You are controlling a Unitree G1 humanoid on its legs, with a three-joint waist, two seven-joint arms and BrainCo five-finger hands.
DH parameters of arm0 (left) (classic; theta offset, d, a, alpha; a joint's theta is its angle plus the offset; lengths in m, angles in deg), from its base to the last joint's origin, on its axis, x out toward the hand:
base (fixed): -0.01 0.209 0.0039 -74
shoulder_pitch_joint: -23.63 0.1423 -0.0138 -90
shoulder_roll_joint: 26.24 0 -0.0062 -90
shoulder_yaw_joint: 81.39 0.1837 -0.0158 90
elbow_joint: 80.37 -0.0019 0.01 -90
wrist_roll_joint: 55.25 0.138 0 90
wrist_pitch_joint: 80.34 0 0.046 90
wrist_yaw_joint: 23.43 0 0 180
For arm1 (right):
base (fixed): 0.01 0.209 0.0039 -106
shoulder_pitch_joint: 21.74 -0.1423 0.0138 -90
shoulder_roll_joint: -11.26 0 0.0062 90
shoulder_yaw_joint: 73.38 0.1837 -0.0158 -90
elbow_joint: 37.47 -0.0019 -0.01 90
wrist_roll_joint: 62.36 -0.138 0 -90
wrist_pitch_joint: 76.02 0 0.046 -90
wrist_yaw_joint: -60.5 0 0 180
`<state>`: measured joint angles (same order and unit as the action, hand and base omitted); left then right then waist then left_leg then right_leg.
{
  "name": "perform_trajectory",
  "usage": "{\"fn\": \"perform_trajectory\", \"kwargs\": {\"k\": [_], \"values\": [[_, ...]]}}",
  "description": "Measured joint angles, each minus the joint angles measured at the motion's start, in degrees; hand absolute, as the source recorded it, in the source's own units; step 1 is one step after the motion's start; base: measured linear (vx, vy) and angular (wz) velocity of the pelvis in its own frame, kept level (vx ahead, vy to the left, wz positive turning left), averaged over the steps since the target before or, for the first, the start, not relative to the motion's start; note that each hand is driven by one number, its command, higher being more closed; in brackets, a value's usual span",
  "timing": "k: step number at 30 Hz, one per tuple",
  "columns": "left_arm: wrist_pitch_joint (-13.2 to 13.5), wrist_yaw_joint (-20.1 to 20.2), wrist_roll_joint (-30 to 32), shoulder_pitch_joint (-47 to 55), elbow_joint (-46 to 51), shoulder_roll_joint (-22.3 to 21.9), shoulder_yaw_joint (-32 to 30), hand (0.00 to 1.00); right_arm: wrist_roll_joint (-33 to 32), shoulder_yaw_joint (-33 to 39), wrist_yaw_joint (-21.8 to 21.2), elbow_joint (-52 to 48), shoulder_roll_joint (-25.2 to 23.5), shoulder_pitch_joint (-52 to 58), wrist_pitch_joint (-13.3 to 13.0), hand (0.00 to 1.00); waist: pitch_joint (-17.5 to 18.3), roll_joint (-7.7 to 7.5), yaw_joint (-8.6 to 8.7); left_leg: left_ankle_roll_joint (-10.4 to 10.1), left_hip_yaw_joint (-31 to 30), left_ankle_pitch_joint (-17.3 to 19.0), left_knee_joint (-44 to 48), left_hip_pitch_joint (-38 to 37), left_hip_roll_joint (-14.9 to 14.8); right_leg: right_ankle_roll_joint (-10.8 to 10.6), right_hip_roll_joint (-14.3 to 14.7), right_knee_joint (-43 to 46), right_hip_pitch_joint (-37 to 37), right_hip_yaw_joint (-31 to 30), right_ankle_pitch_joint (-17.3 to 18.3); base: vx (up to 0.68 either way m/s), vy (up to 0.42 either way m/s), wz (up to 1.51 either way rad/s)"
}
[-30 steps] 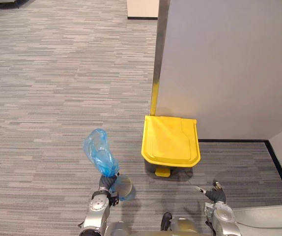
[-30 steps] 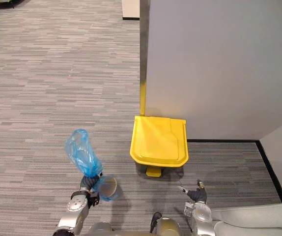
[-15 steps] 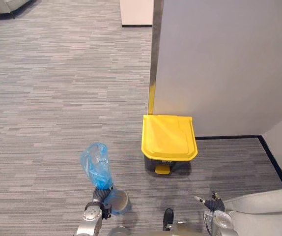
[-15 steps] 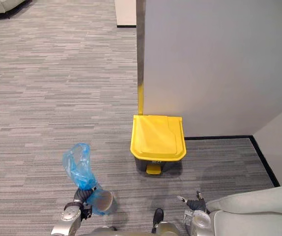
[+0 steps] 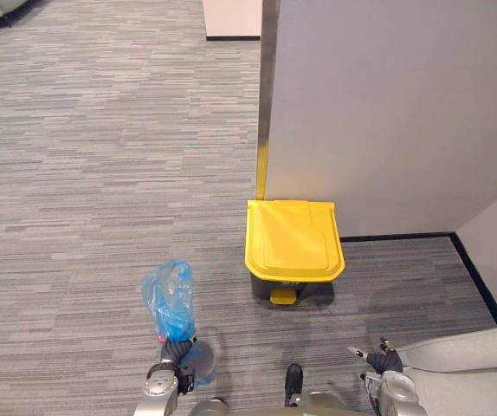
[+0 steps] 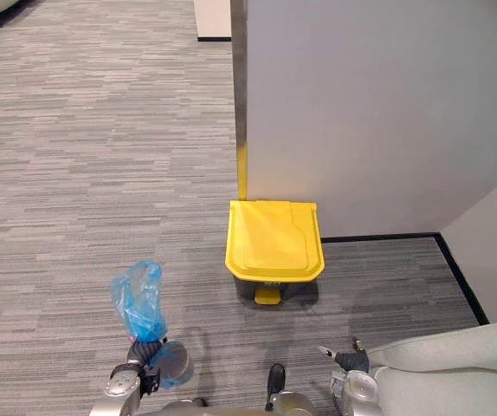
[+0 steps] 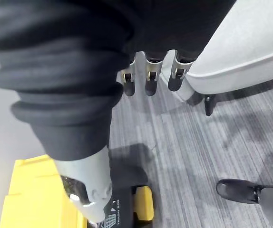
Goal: Gather rubbish on tea table into small bin, then transfer packed bag to large trash can.
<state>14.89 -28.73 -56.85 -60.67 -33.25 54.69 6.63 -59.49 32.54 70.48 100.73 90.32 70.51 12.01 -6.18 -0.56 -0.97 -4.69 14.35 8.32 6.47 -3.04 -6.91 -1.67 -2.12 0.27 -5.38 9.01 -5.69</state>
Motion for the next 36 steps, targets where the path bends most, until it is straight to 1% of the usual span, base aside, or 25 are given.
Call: {"fn": "perform_trajectory", "kwargs": {"k": [2,5,6,8,9,10,11,12,13,14,15,16,17,18,19,21,22,23,24,25,27,28,32,34,36], "values": [[0.0,-0.2,0.0,-0.1,0.1,0.3,-0.9,1.0,0.0,-0.1,0.0,0.0,0.1,-0.9,0.0,0.0,0.0,0.02,0.01,0.4,0.7,1.5,1.8,0.1,-0.1,-0.2,0.1,1.4,-0.4,-1.0,0.7,0.07,0.062,-0.24],[0.1,-0.2,0.0,-0.1,0.9,0.6,-0.9,1.0,0.0,-0.3,0.0,-0.2,0.3,-2.3,0.0,0.0,-0.2,-0.09,-0.12,1.1,1.5,4.3,5.3,0.2,0.0,-0.7,-1.0,9.4,-3.3,-2.3,4.9,0.02,0.113,-0.18],[0.1,-0.1,0.0,-0.1,1.3,0.7,-0.8,1.0,0.0,-0.4,0.0,-0.3,0.3,-2.3,0.0,0.0,-0.5,-0.43,-0.07,1.7,1.4,5.9,7.1,0.2,0.1,-1.2,-2.3,14.8,-4.8,-2.7,7.4,-0.01,0.129,0.06],[0.1,-0.1,0.0,0.1,3.5,0.4,-0.8,1.0,0.0,-0.4,0.0,-0.8,0.2,-2.2,0.0,0.0,-1.7,-0.41,0.03,3.0,0.7,9.2,10.4,0.0,0.1,-2.2,-3.7,22.9,-6.9,-2.5,9.1,-0.03,0.12,0.16],[0.1,-0.1,0.0,-0.1,4.8,0.5,-0.5,1.0,0.0,-0.3,0.0,-2.0,-0.2,-1.6,0.1,0.0,-3.5,-0.28,0.21,3.8,-0.5,11.0,12.7,-1.1,0.2,-2.4,-4.5,34.3,-12.0,-2.1,10.4,0.01,0.109,0.23],[0.0,-0.1,0.0,-0.6,4.8,0.4,0.0,1.0,0.0,-0.3,0.0,-2.4,-0.5,-0.7,0.1,0.0,-4.1,-0.11,-0.02,4.0,-1.1,12.3,14.3,-1.4,0.2,-2.3,-4.6,36.1,-14.0,-1.9,13.2,0.01,0.083,0.23],[0.0,-0.1,0.0,-0.8,4.8,0.4,0.1,1.0,0.0,-0.3,0.0,-2.4,-0.7,-0.5,0.1,0.0,-4.3,-0.42,-0.1,4.0,-1.4,13.0,15.2,-1.5,0.2,-2.0,-4.6,35.5,-14.9,-1.4,13.5,0.11,0.004,0.29],[0.0,-0.1,0.0,-1.7,4.6,1.4,0.6,1.0,0.0,-0.2,0.0,-2.6,-0.9,-0.5,0.4,0.0,-5.0,-1.0,0.09,4.2,-2.3,14.6,17.2,-1.6,0.2,-2.0,-4.6,32.0,-17.0,-1.0,13.3,0.15,-0.054,0.43],[0.0,0.0,0.0,-3.2,4.1,1.6,1.5,1.0,0.0,-0.1,0.0,-2.7,-0.9,-0.5,0.5,0.0,-5.9,-1.35,0.17,4.4,-2.9,15.4,18.8,-1.8,0.1,-2.6,-4.7,27.7,-18.5,0.4,12.1,0.2,-0.081,0.52],[-0.1,0.0,0.0,-4.2,4.0,1.6,1.9,1.0,0.0,-0.1,0.1,-2.9,-0.8,-0.5,0.6,0.0,-6.4,-1.42,0.12,4.0,-3.5,15.8,19.8,-1.8,0.1,-3.1,-4.7,25.1,-19.1,1.0,11.4,0.22,-0.133,0.6],[0.1,0.1,0.0,-6.1,4.1,1.7,2.0,1.0,0.0,-0.1,0.1,-4.2,-0.8,-0.5,0.9,0.0,-7.7,-1.64,0.1,3.0,-4.7,17.7,22.6,-1.6,0.0,-3.2,-4.6,20.0,-19.5,2.4,9.6,0.23,-0.17,0.63],[0.1,0.1,0.0,-6.9,4.1,1.6,2.1,1.0,0.0,-0.1,0.1,-5.0,-0.9,-0.4,0.9,0.0,-8.1,-2.09,0.25,1.9,-5.5,19.3,24.8,-1.8,0.1,-3.0,-4.6,17.9,-19.1,3.3,9.5,0.25,-0.181,0.77],[0.1,0.1,0.1,-7.6,3.9,0.9,2.6,1.0,0.0,0.1,0.1,-5.5,-0.1,-0.5,0.9,0.0,-8.6,-1.33,0.32,1.0,-6.7,21.3,26.6,-2.6,-0.5,-1.4,-4.5,19.1,-18.2,3.7,7.5,0.28,-0.143,0.49],[0.1,0.2,0.1,-7.9,3.9,0.5,3.1,1.0,0.0,0.4,0.1,-5.8,0.3,-0.5,0.9,0.0,-9.1,-0.33,0.2,0.8,-6.8,21.5,26.6,-3.2,-1.4,-1.7,-4.1,20.1,-18.1,4.3,8.0,0.3,-0.128,0.39],[0.2,0.3,0.1,-8.3,4.0,0.5,3.8,1.0,0.0,1.5,0.1,-8.0,0.1,-0.8,0.9,0.0,-9.4,0.7,-0.02,1.5,-6.8,20.8,26.5,-3.3,-2.4,-1.5,-4.1,22.1,-18.3,5.2,8.3,0.33,-0.152,0.27],[0.2,0.3,0.2,-8.2,4.0,0.5,3.8,1.0,-0.1,2.9,0.0,-10.6,-0.3,-0.2,0.8,0.0,-9.4,0.66,0.06,1.7,-6.8,19.6,26.2,-4.8,-2.9,0.2,-4.9,27.0,-18.8,5.6,9.5,0.26,-0.175,0.31],[0.2,0.3,0.2,-8.0,4.0,0.6,3.8,1.0,-0.1,3.8,0.0,-11.0,-0.4,0.2,0.7,0.0,-9.4,0.71,0.0,1.7,-6.8,19.6,25.8,-6.1,-3.4,0.7,-4.9,29.9,-18.9,5.9,11.6,0.23,-0.201,0.3],[0.2,0.3,1.0,-8.0,4.0,0.7,3.7,1.0,-0.5,4.9,0.0,-11.0,-0.7,1.0,0.7,0.0,-9.2,0.66,-0.01,1.6,-7.3,19.7,24.2,-7.6,-4.6,1.0,-4.9,32.8,-18.9,6.9,14.6,0.14,-0.135,0.24],[0.2,0.3,1.1,-8.0,4.0,0.7,3.7,1.0,-0.6,5.0,0.0,-11.0,-0.8,1.1,0.7,0.0,-9.2,0.67,-0.01,1.6,-7.3,19.7,24.0,-7.6,-4.7,1.0,-4.8,32.9,-18.9,7.0,14.8,0.15,-0.163,0.35],[0.2,0.3,1.6,-8.2,4.0,0.7,3.7,1.0,-0.7,6.1,0.0,-11.0,-1.9,1.6,0.7,0.0,-9.0,0.84,0.12,1.4,-8.0,19.8,22.3,-7.8,-6.1,0.9,-4.2,33.0,-18.9,8.6,15.8,0.07,-0.093,0.22],[0.2,0.4,2.2,-8.2,4.0,0.7,3.7,1.0,-1.0,6.0,-0.1,-11.0,-2.9,2.2,0.7,0.0,-8.9,0.87,0.2,1.4,-8.0,19.7,20.6,-7.7,-7.5,1.0,-3.4,32.6,-19.1,10.0,16.3,0.09,-0.165,0.23],[0.2,0.5,2.3,-8.2,4.0,0.5,3.7,1.0,-1.3,6.0,-0.1,-10.8,-3.2,2.2,0.7,0.0,-8.8,0.84,0.28,0.1,-7.9,19.0,19.3,-7.9,-8.1,1.2,-3.0,32.6,-19.2,10.4,16.6,0.07,-0.142,0.13],[0.2,1.4,2.3,-8.2,4.0,0.3,3.6,1.0,-1.3,5.2,-0.1,-10.8,-3.6,2.1,0.7,0.0,-7.1,0.75,0.41,-2.4,-6.5,17.7,16.7,-8.0,-8.1,1.2,-3.1,32.4,-20.1,10.4,16.7,0.03,-0.085,0.02],[0.2,1.5,2.3,-7.4,4.0,0.2,3.6,1.0,-1.3,3.6,-0.2,-10.8,-3.6,2.3,0.7,0.0,-5.8,0.78,0.46,-2.5,-6.2,17.6,15.3,-8.3,-8.1,1.4,-3.2,32.0,-20.1,10.5,16.5,-0.01,-0.012,0.06],[0.2,1.5,2.2,-6.8,4.0,0.2,3.7,1.0,-1.3,3.2,-0.2,-10.7,-4.0,2.3,0.7,0.0,-5.3,0.59,0.41,-2.5,-6.1,17.6,14.9,-8.3,-8.0,1.3,-3.0,31.7,-20.1,10.6,16.3,-0.02,-0.013,0.07]]}}
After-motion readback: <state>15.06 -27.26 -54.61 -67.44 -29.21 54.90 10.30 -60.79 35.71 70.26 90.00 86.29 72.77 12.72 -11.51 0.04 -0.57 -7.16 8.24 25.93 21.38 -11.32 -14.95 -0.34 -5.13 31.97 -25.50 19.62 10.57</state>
